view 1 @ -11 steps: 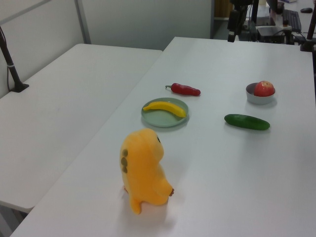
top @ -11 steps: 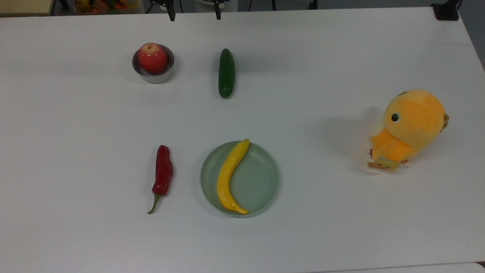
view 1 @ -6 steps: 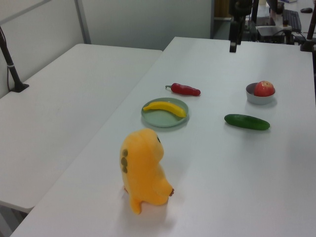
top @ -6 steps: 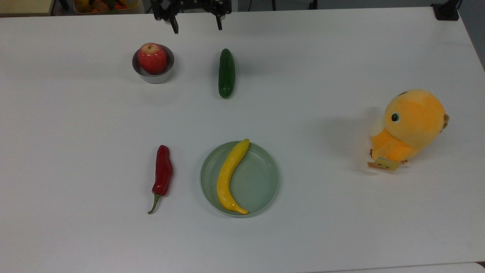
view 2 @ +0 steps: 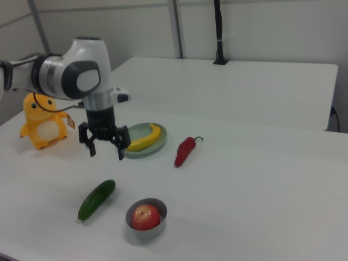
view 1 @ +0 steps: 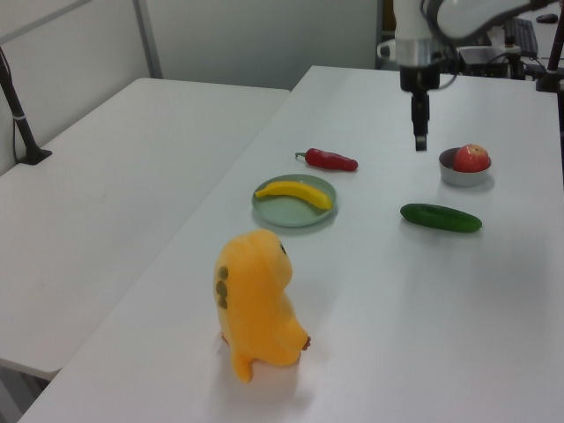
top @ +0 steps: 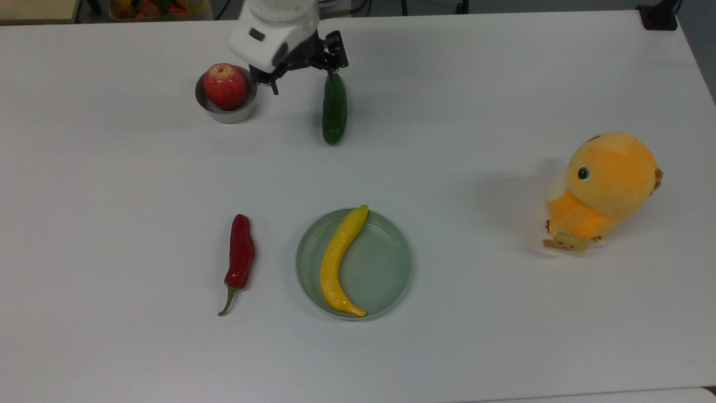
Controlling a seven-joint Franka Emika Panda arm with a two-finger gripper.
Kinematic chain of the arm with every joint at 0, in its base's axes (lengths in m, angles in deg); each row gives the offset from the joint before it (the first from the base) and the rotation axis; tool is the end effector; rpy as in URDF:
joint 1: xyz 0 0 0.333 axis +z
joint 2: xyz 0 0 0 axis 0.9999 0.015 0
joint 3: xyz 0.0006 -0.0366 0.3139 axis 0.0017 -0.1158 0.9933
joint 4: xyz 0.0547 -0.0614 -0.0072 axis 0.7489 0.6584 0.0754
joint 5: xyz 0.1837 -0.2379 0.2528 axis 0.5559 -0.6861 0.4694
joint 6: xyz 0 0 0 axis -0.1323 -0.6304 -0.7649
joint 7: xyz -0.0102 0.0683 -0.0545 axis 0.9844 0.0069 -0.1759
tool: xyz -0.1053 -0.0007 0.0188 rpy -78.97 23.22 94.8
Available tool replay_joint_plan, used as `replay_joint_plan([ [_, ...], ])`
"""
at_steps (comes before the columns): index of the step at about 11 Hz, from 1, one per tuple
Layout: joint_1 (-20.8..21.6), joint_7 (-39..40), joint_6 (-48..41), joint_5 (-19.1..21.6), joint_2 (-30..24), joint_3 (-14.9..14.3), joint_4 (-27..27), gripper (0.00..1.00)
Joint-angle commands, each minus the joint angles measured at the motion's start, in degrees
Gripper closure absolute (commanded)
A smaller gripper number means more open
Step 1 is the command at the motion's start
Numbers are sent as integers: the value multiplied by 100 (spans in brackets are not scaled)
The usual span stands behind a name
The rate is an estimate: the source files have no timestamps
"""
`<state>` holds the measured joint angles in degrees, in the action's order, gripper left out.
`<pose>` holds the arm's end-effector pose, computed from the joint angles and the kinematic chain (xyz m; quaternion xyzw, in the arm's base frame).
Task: Put the cucumber on the left side of the bowl
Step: 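Move the open gripper down toward the green cucumber, then lower the gripper around the cucumber and close it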
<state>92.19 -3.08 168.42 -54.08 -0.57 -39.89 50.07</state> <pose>0.5738 0.0395 0.4472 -0.9885 -0.1370 0.0621 0.0138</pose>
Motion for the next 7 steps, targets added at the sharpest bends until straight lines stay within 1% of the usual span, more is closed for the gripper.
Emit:
replay_joint_plan([
  [1, 117, 104, 571, -192, -107, 117, 775, 0],
  [4, 257, 33, 950, -192, 191, 144, 987, 0],
  [6, 284, 25, 1537, -192, 289, 162, 1284, 0],
  [7, 284, 25, 1688, -192, 324, 205, 1373, 0],
])
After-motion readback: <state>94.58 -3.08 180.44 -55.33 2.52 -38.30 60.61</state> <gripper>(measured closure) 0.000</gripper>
